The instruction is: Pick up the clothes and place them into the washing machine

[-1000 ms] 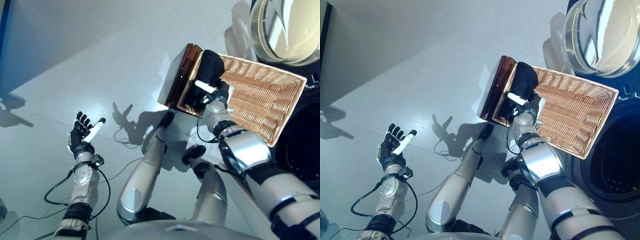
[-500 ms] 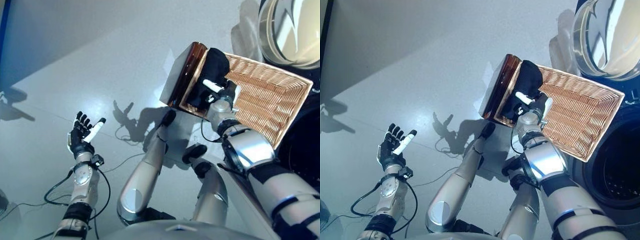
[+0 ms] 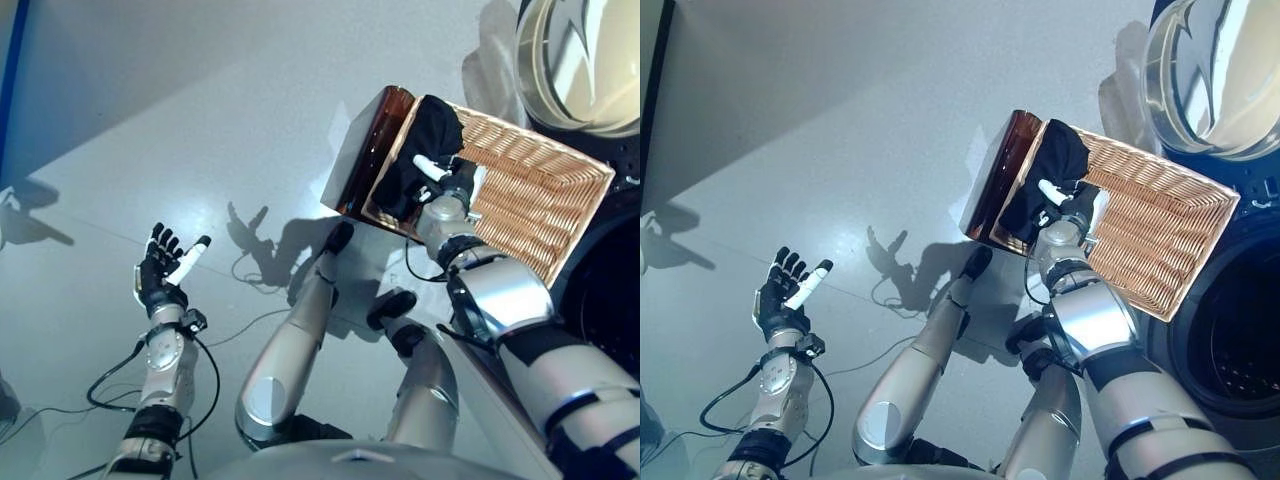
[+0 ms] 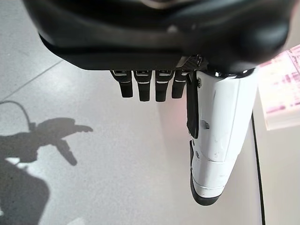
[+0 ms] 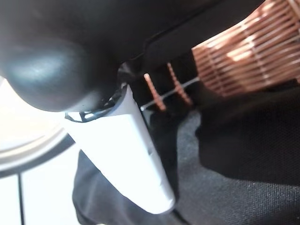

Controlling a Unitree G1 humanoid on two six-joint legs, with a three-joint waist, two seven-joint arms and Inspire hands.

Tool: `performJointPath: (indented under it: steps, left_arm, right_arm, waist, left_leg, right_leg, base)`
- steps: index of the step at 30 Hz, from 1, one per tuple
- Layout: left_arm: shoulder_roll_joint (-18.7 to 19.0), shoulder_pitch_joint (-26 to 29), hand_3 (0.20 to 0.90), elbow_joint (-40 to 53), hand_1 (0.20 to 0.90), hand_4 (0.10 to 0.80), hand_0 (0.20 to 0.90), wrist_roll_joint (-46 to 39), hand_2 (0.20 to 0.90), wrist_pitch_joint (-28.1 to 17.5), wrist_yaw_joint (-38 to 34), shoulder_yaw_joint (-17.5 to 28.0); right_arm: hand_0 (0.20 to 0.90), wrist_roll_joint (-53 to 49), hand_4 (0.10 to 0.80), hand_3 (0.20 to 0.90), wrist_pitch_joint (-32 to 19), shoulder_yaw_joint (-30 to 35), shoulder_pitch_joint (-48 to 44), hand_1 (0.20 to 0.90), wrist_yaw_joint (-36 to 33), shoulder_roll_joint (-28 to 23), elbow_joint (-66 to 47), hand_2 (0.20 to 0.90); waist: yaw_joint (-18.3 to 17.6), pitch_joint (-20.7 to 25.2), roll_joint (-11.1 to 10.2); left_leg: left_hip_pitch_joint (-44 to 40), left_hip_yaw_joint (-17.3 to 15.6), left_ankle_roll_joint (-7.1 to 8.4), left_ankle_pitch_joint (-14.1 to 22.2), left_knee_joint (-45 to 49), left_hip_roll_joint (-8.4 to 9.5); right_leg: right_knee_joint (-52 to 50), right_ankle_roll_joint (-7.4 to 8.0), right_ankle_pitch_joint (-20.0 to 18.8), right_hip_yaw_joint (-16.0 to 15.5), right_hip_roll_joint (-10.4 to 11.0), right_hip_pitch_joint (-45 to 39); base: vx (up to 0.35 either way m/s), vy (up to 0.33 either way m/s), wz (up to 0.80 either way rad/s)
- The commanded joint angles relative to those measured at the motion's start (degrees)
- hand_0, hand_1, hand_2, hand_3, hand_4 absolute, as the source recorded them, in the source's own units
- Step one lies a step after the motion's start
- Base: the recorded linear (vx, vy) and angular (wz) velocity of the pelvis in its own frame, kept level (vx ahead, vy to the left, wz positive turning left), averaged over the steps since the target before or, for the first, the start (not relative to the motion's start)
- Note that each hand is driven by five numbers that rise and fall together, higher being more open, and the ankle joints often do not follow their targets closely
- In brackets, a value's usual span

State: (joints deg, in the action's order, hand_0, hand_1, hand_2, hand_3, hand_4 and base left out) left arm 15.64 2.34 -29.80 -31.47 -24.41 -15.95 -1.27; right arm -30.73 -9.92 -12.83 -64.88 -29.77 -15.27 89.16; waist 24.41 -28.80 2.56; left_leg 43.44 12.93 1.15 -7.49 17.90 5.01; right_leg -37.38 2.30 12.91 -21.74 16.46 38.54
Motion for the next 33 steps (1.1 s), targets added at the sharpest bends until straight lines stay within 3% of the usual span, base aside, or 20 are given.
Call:
performJointPath:
  steps: [1, 18, 32, 33]
  left_arm:
    - [3.63, -3.51, 0.900, 0.40, 0.900, 0.800, 0.900, 0.50, 0.900, -4.90, -0.05, 1.23]
    - [2.20, -5.79, 0.900, -4.85, 0.900, 0.800, 0.900, -1.22, 0.900, -4.04, 3.19, 0.58]
    - [-0.42, -8.16, 0.900, -5.71, 0.900, 0.800, 0.900, -0.84, 0.900, -2.94, 5.62, -0.65]
    - [-0.33, -8.29, 0.900, -5.85, 0.900, 0.800, 0.900, -1.03, 0.900, -2.99, 5.58, -0.51]
  right_arm:
    - [0.200, 2.32, 0.300, 0.200, -2.02, 0.32, -0.67, 0.200, -0.90, -5.04, -2.20, 0.200]
    - [0.200, 5.86, 0.300, 0.200, -0.98, 2.52, 8.69, 0.200, -0.24, -9.58, -2.41, 0.200]
    - [0.200, 11.05, 0.300, 0.200, 0.37, 3.64, 14.43, 0.200, -0.22, -13.40, 0.43, 0.200]
    - [0.227, 10.97, 0.320, 0.227, 0.30, 3.42, 14.13, 0.227, -0.21, -13.25, 0.46, 0.227]
  waist:
    - [0.13, -0.57, 3.83]
    - [-5.09, 4.31, 5.08]
    - [-7.42, 8.08, 8.55]
    - [-7.47, 8.14, 8.53]
  left_leg:
    - [1.51, -4.67, -0.67, 7.02, 3.56, 2.38]
    - [-6.55, -7.96, -0.39, 5.12, -1.67, 1.00]
    - [-10.67, -9.35, -0.74, 4.41, -4.56, 0.75]
    - [-10.56, -9.39, -0.76, 4.43, -4.46, 0.74]
  right_leg:
    - [4.76, 0.70, -1.15, 2.18, -1.83, -4.65]
    - [9.77, 0.76, -2.82, 5.42, -2.73, -10.45]
    - [11.43, 1.42, -3.71, 6.98, -2.31, -12.22]
    - [11.33, 1.41, -3.77, 7.06, -2.33, -12.01]
  base:
    - [-0.053, -0.006, -0.10]
    - [-0.016, 0.011, -0.12]
    - [0.011, 0.020, -0.10]
    - [0.000, 0.000, 0.00]
